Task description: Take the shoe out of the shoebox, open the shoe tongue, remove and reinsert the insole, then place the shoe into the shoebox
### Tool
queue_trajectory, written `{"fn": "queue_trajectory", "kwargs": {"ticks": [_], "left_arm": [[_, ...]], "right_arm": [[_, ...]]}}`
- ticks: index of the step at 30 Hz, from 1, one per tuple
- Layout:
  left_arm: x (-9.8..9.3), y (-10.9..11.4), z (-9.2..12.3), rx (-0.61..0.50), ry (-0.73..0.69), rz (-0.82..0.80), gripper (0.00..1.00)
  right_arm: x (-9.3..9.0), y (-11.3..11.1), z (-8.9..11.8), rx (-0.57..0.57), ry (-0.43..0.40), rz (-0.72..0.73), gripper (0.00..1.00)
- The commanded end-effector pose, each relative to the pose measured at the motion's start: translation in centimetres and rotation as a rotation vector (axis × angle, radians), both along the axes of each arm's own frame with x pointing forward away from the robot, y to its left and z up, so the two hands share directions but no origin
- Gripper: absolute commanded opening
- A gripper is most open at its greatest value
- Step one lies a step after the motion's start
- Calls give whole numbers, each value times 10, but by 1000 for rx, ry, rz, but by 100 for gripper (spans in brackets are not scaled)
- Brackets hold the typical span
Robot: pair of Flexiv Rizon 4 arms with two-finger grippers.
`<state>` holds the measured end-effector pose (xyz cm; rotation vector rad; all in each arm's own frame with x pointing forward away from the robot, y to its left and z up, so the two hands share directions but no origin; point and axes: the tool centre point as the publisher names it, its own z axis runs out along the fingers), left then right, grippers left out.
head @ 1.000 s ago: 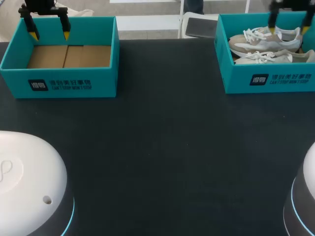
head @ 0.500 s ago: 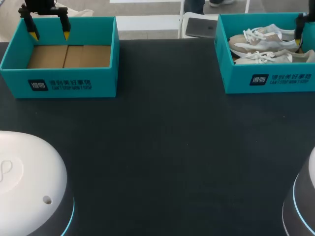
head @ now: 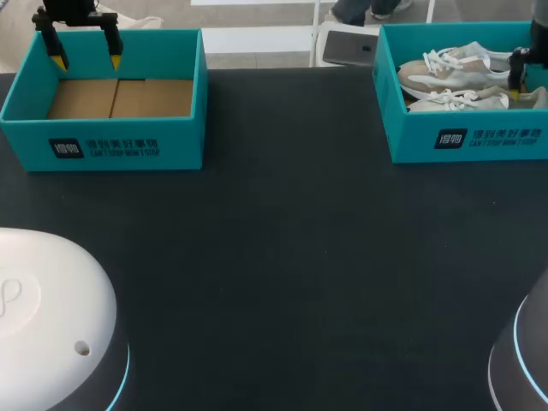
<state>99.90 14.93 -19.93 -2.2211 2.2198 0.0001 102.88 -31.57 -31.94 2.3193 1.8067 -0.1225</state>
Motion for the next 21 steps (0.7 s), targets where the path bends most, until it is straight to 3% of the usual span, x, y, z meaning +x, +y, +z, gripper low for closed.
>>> {"fn": "queue_trajectory", "kwargs": {"ticks": [1, 4, 7, 13, 17, 21], "left_arm": [[0, 0, 0, 0, 0, 0, 100], [0, 0, 0, 0, 0, 0, 100], [0, 0, 0, 0, 0, 0, 100], [0, 0, 0, 0, 0, 0, 100], [0, 0, 0, 0, 0, 0, 100], [0, 0, 0, 0, 0, 0, 100]], "right_arm": [[2, -7, -10, -4, -4, 0, 87], [3, -10, -17, -5, -1, 14, 75], [6, -14, -23, -24, 0, 31, 75], [11, -19, -36, -31, 26, 55, 58], [14, -21, -46, -38, 47, 61, 56], [15, -29, -59, -56, 79, 45, 32]]}}
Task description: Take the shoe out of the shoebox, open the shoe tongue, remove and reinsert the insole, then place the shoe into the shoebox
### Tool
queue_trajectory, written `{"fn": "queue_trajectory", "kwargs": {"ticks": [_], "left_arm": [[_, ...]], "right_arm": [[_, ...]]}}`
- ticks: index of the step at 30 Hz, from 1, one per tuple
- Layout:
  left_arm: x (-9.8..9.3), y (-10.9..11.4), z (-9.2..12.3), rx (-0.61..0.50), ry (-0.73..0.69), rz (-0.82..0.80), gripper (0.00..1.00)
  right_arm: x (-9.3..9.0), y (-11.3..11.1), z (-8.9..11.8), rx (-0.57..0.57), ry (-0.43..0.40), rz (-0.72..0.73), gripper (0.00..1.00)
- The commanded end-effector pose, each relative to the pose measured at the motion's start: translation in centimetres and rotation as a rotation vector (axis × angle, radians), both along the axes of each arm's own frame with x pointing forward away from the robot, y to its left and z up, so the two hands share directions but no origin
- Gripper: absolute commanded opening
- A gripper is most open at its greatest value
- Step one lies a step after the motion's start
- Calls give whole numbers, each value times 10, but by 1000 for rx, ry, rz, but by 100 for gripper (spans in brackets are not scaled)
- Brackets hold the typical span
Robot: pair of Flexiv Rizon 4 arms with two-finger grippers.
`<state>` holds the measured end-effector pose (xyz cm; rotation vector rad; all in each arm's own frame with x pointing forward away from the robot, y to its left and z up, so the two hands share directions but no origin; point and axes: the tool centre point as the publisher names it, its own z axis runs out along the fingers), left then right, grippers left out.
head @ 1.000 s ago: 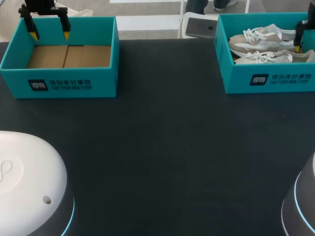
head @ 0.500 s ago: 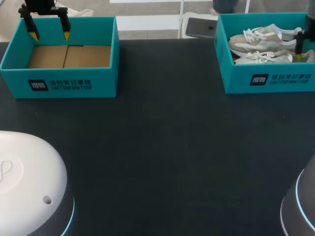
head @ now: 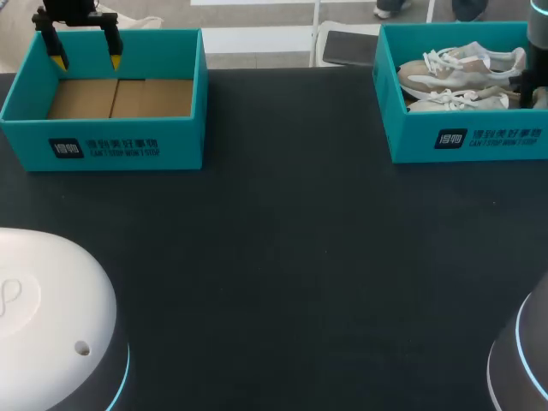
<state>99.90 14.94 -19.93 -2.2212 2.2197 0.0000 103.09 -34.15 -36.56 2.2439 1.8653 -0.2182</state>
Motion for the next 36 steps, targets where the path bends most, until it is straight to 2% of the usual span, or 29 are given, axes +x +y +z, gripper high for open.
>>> {"fn": "queue_trajectory", "kwargs": {"ticks": [1, 2, 6, 10, 16, 20, 25, 30, 36], "left_arm": [[0, 0, 0, 0, 0, 0, 100], [0, 0, 0, 0, 0, 0, 100], [0, 0, 0, 0, 0, 0, 100], [0, 0, 0, 0, 0, 0, 100], [0, 0, 0, 0, 0, 0, 100], [0, 0, 0, 0, 0, 0, 100], [0, 0, 0, 0, 0, 0, 100], [0, 0, 0, 0, 0, 0, 100], [0, 0, 0, 0, 0, 0, 100]], "right_arm": [[12, -4, -15, -8, 37, -18, 3], [12, -5, -15, -5, 38, -25, 0], [7, -7, -10, -13, 40, -23, 0], [3, -9, 6, -21, 29, -25, 0], [-2, -7, 53, -45, 28, -6, 0], [-6, -8, 92, -57, 8, 28, 0], [-13, -6, 140, -80, 25, 47, 0], [-23, 6, 183, -62, 33, 47, 0], [-37, 32, 223, -62, 44, 80, 0]]}}
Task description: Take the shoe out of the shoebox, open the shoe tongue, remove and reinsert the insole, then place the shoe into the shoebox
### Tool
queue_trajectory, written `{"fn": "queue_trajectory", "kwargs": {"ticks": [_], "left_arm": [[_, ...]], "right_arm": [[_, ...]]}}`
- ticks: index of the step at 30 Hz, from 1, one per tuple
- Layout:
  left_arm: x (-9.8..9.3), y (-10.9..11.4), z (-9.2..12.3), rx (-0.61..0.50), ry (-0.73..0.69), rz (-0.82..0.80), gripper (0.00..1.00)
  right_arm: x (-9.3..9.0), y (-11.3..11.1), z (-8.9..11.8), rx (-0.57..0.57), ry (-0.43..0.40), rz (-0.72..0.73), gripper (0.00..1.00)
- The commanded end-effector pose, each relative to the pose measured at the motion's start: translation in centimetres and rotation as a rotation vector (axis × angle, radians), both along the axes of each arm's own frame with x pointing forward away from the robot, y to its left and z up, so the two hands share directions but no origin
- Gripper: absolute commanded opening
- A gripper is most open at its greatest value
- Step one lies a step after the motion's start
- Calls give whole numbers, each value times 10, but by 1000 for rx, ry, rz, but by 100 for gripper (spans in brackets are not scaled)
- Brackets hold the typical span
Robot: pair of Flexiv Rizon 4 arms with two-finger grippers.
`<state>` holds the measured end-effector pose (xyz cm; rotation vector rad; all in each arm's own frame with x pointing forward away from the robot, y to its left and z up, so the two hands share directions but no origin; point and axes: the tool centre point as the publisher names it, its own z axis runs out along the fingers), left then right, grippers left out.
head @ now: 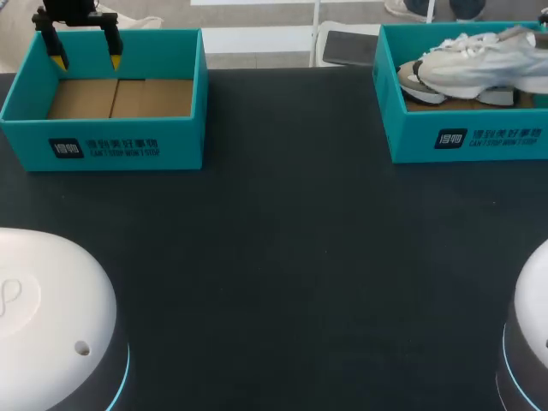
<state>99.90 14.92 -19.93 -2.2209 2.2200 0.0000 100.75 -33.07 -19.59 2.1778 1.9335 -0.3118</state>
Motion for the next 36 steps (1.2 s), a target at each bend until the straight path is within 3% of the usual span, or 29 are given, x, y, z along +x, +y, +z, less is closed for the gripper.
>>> {"fn": "queue_trajectory", "kwargs": {"ticks": [1, 7, 24, 32, 36], "left_arm": [[0, 0, 0, 0, 0, 0, 100], [0, 0, 0, 0, 0, 0, 100], [0, 0, 0, 0, 0, 0, 100], [0, 0, 0, 0, 0, 0, 100], [0, 0, 0, 0, 0, 0, 100]], "right_arm": [[-16, 24, 57, -19, -8, 20, 0], [-27, 49, 80, -8, -24, 13, 0], [-27, 49, 80, -8, -24, 13, 0], [-85, 114, 78, -55, -51, -13, 0], [-111, 155, 78, 7, -72, -31, 0]]}}
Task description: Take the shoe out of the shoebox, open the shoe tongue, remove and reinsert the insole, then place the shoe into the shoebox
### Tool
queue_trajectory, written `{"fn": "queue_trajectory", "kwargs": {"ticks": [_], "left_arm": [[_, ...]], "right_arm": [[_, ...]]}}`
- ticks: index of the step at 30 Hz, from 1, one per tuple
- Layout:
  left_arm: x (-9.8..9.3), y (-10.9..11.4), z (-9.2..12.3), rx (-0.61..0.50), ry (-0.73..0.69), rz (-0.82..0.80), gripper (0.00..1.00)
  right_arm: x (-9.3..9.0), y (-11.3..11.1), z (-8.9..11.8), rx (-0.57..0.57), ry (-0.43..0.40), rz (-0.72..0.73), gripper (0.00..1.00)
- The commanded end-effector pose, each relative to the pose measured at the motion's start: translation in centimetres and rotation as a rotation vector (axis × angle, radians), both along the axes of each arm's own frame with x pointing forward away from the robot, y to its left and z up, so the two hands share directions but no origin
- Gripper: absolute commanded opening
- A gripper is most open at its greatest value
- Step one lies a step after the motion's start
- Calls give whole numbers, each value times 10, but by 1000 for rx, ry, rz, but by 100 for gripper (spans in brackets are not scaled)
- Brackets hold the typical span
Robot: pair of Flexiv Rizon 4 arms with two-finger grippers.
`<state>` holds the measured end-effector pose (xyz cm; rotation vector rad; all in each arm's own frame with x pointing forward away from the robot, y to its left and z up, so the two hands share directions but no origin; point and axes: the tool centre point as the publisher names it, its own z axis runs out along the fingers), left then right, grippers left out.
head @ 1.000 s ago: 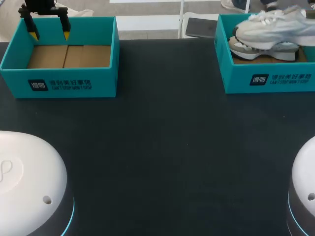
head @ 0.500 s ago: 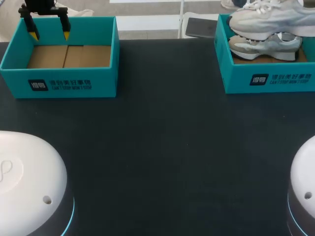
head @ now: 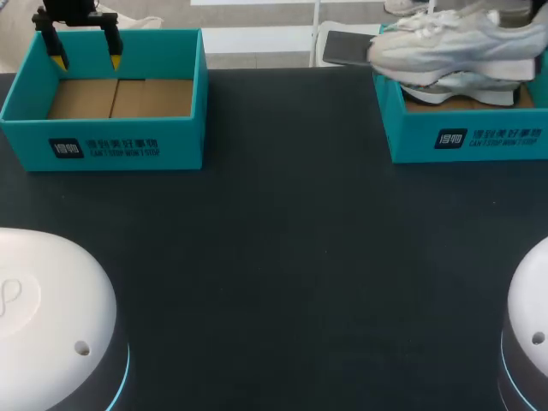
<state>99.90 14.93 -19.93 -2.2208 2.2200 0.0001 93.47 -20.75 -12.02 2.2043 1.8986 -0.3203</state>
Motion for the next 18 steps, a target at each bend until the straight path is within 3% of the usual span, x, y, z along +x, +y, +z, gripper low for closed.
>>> {"fn": "queue_trajectory", "kwargs": {"ticks": [1, 11, 16, 18], "left_arm": [[0, 0, 0, 0, 0, 0, 100], [0, 0, 0, 0, 0, 0, 100], [0, 0, 0, 0, 0, 0, 100], [0, 0, 0, 0, 0, 0, 100]], "right_arm": [[-44, 43, 2, -6, -69, 2, 0], [-106, 137, -8, 11, -67, -29, 0], [-132, 167, -16, 1, -39, -79, 0], [-132, 167, -16, 1, -39, -79, 0]]}}
